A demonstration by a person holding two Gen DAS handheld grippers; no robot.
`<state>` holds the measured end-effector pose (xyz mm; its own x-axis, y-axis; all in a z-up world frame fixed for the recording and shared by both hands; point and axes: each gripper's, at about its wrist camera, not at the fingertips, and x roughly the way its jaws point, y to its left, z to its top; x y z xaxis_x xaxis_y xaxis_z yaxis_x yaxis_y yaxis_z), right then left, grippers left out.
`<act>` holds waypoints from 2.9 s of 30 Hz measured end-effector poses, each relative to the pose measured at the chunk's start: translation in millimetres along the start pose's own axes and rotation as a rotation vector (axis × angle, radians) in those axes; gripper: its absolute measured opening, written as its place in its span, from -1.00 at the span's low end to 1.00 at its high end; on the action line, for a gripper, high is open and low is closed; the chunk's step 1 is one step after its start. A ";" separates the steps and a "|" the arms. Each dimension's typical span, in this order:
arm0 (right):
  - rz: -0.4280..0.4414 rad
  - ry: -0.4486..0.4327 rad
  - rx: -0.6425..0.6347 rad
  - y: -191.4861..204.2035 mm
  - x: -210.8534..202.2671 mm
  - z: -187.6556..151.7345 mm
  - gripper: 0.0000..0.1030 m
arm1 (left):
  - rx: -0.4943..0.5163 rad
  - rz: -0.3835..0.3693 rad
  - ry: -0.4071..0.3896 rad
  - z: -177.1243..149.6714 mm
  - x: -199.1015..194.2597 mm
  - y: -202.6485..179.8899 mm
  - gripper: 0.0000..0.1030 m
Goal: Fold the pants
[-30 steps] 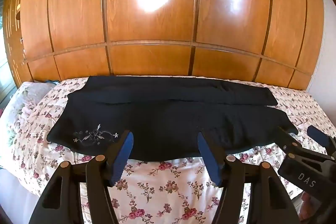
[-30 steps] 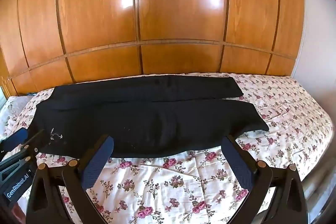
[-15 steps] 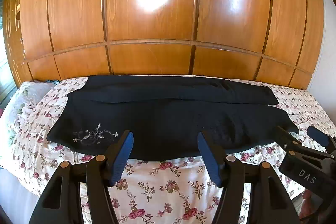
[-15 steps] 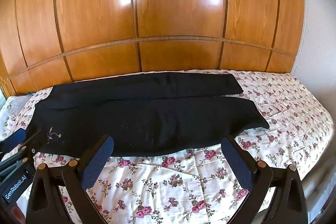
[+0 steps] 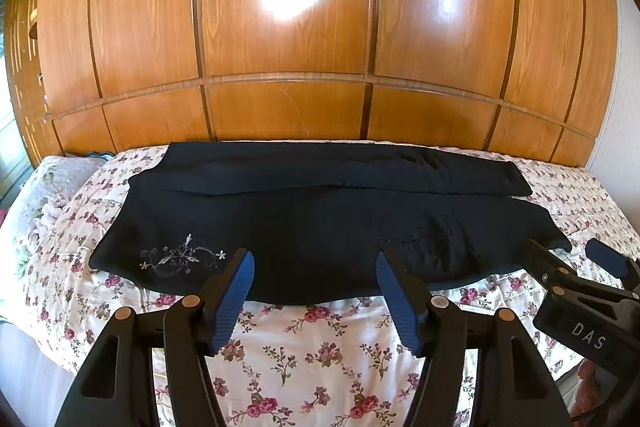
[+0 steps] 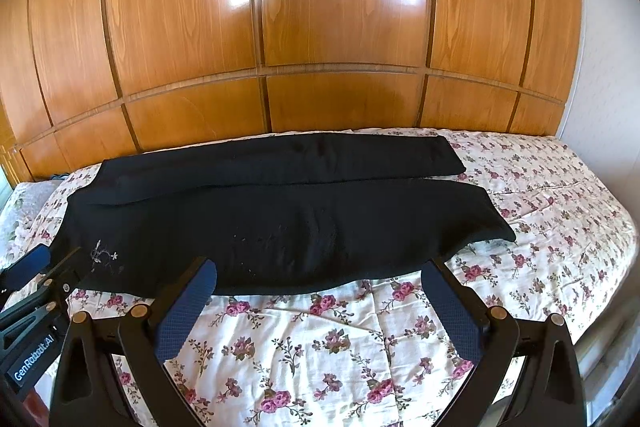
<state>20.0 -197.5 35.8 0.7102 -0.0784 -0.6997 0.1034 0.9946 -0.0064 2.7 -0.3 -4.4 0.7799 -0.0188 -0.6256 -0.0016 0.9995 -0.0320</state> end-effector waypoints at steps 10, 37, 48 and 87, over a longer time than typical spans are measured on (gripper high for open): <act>0.000 0.002 -0.003 1.7 1.9 -1.0 1.00 | 0.004 0.004 0.007 0.1 1.2 -0.6 0.26; 0.001 0.017 -0.011 3.6 5.2 -2.2 1.00 | -0.002 0.008 0.032 -4.0 9.9 2.6 0.26; -0.017 0.014 0.007 -6.9 13.2 -1.5 1.00 | -0.152 -0.133 0.161 -11.6 41.5 34.5 0.26; 0.303 0.002 0.746 -223.2 152.0 -55.2 0.50 | -0.806 -0.127 -0.003 -111.7 108.7 264.9 0.26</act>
<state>66.4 -427.7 -108.5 0.7808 0.1884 -0.5958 0.3447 0.6654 0.6621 17.1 259.4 -167.9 0.8058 -0.1292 -0.5779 -0.3624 0.6641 -0.6539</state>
